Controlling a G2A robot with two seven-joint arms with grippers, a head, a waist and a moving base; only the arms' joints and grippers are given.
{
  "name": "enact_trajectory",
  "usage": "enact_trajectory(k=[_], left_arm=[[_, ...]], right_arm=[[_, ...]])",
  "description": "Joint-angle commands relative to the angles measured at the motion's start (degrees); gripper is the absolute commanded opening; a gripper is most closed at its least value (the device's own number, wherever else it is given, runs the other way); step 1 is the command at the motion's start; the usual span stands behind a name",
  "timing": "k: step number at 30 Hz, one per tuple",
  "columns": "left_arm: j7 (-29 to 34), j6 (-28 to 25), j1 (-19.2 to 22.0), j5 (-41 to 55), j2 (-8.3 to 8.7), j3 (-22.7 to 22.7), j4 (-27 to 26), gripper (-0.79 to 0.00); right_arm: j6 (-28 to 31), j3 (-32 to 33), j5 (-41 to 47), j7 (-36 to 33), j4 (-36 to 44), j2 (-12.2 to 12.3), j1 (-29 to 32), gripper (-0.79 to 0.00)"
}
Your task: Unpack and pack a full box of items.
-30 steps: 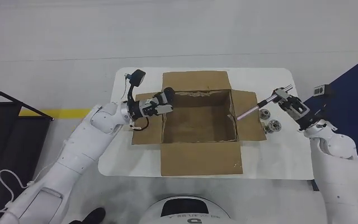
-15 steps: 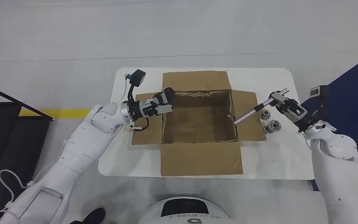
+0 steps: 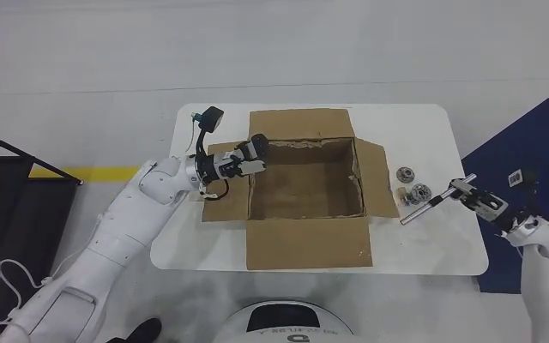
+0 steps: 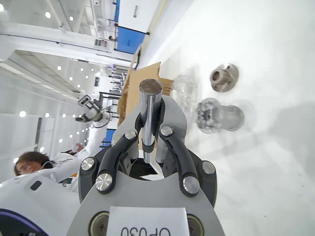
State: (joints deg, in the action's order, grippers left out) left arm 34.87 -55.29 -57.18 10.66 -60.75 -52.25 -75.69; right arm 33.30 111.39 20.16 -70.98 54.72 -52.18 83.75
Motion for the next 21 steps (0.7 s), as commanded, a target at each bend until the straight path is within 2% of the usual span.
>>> enact_trajectory(k=[1, 10, 21], left_arm=[[0.0, 0.0, 0.0, 0.0, 0.00, 0.0, 0.0, 0.000], [0.0, 0.0, 0.0, 0.0, 0.00, 0.0, 0.0, 0.000], [0.0, 0.0, 0.0, 0.0, 0.00, 0.0, 0.0, 0.000]], right_arm=[[1.5, -1.5, -3.4, 1.5, -1.4, 0.0, -0.8, -0.785], [3.0, -3.0, -5.3, 4.5, -9.4, 0.5, -3.8, -0.785], [1.2, -5.0, -14.0, 10.7, -15.0, 1.5, -7.9, -0.785]])
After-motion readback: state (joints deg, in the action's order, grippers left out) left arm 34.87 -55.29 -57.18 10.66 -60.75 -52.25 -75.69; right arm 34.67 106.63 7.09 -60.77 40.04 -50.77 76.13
